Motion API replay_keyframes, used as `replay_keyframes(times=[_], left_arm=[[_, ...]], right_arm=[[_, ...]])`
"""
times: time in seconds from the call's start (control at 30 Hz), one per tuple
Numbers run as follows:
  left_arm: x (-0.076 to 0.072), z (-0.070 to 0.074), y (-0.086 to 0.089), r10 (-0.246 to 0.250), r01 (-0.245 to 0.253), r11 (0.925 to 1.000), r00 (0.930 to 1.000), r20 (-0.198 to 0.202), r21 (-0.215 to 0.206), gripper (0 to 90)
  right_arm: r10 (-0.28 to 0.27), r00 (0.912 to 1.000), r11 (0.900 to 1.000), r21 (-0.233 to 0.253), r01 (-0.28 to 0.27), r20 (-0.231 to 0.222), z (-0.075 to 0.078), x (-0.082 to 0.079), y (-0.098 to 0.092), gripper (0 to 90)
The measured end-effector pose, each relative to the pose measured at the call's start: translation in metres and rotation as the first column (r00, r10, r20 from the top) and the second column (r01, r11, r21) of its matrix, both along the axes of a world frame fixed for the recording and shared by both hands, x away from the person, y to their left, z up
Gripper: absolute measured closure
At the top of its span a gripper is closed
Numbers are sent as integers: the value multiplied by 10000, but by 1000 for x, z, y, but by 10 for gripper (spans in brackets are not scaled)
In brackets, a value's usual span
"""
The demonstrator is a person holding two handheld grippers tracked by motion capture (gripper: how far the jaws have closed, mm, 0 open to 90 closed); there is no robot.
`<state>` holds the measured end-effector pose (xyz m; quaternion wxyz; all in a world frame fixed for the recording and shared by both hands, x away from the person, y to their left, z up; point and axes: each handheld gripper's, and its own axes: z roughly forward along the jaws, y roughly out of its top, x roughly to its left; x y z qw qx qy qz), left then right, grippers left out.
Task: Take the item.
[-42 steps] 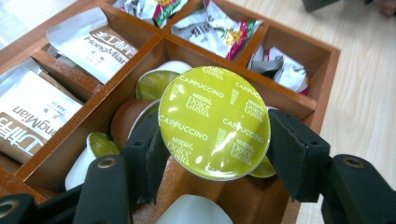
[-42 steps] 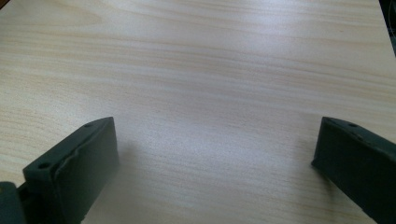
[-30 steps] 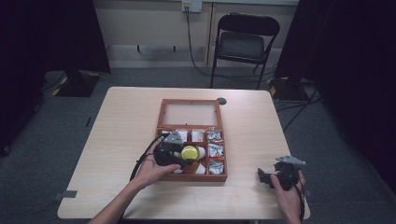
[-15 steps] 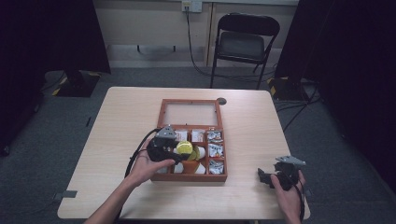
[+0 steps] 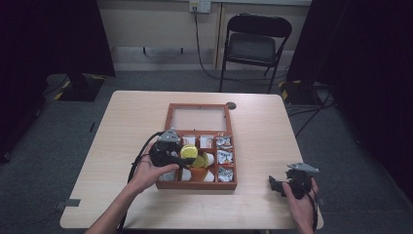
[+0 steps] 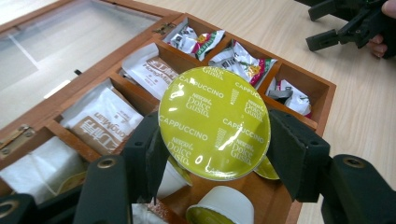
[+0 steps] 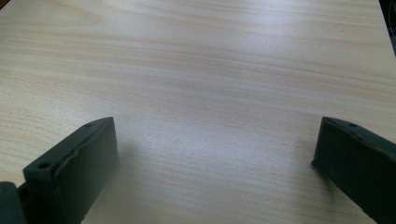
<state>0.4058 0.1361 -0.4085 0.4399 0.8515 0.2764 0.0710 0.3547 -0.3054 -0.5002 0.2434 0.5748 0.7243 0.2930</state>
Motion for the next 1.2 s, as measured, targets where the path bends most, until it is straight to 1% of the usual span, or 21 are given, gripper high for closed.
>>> replay_keyframes(times=[0.17,0.2,0.23,0.27,0.3,0.33,0.37,0.5,0.53,0.57,0.6,0.7,0.73,0.77,0.8,0.83,0.87,0.9,0.93,1.03,1.2], left_arm=[[2,7,12,140,-137,9997,9998,141,-201,405],[2,7,12,140,-137,9997,9998,141,-201,405],[2,8,15,209,-206,9996,9996,173,-186,405],[2,9,17,260,-255,9993,9995,175,-288,405],[3,10,21,339,-333,9990,9992,199,-301,404],[3,10,21,339,-333,9990,9992,199,-301,405],[3,11,23,426,-419,9983,9990,159,-406,404],[3,14,26,402,-391,9980,9990,210,-493,405],[3,15,27,386,-374,9976,9991,190,-575,405],[3,17,31,466,-450,9971,9986,237,-618,405],[3,17,31,466,-450,9971,9986,237,-618,405],[4,20,40,652,-634,9959,9975,260,-640,405],[4,20,40,652,-634,9959,9975,260,-640,405],[4,22,45,756,-735,9945,9968,261,-746,405],[4,22,45,756,-735,9945,9968,261,-746,405],[4,24,50,853,-826,9931,9959,293,-836,405],[4,24,50,853,-826,9931,9959,293,-836,405],[4,25,55,947,-916,9922,9949,341,-841,405],[4,25,55,947,-916,9922,9949,341,-841,405],[5,27,64,1117,-1081,9902,9931,369,-889,405],[6,28,71,1288,-1248,9876,9910,374,-953,405]], right_arm=[[-1,10000,10000,2,1,0,0,0,0,0],[-1,10000,10000,2,1,0,0,0,0,0],[0,10000,10000,0,0,1,0,0,0,0],[6,10000,10000,-1,-6,1,0,0,0,0],[3,10000,10000,-2,-3,2,0,0,0,0],[3,10000,10000,-2,-3,2,0,0,0,0],[0,10000,10000,0,0,2,0,0,0,0],[0,10000,10000,2,0,1,0,0,0,0],[2,10000,10000,1,-2,0,0,0,0,0],[1,10000,10000,0,-1,1,0,0,0,0],[1,10000,10000,0,-1,1,0,0,0,0],[2,10000,10000,0,-2,1,0,0,0,0],[3,10000,10000,2,-3,3,0,0,0,0],[1,10000,10000,0,-1,1,0,0,0,0],[1,10000,10000,0,-1,1,0,0,0,0],[4,10000,10000,1,-4,2,0,0,0,0],[4,10000,10000,1,-4,2,0,0,0,0],[2,10000,10000,1,-2,1,0,0,0,0],[2,10000,10000,1,-2,1,0,0,0,0],[2,10000,10000,1,-2,1,0,0,0,0],[3,10000,10000,-1,-3,2,0,0,0,0]])
